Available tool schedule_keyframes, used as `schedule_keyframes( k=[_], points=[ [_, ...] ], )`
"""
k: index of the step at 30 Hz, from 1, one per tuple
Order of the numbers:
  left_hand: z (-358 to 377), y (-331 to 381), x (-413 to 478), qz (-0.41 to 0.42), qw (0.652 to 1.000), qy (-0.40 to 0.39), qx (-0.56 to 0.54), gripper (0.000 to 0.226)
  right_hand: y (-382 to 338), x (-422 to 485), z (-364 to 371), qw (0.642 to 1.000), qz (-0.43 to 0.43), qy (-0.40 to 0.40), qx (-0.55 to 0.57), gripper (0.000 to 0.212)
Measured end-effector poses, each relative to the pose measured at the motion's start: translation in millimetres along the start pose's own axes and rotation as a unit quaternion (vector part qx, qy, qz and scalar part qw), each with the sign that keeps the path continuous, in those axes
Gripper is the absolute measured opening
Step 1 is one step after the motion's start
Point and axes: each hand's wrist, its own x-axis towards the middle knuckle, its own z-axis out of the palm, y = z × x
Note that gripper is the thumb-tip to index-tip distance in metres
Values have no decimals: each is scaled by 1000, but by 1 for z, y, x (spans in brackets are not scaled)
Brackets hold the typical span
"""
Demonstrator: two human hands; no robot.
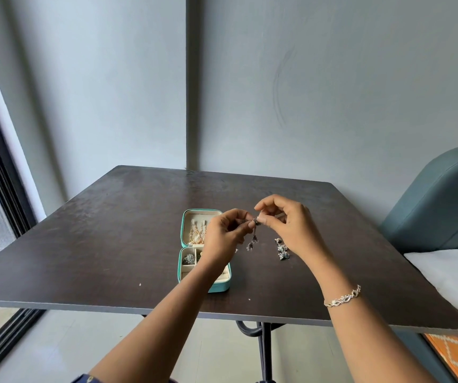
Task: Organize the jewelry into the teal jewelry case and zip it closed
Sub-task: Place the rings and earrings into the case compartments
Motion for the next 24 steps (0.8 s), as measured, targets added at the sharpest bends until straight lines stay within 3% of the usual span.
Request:
schedule_keyframes(
  k=[12,24],
  points=[
    [0,8,-4,-21,998,5,-67,9,3,-9,14,977,78,5,199,29],
    [-19,10,-2,-6,997,54,-50,12,0,-8,13,938,144,35,313,15]
  ],
)
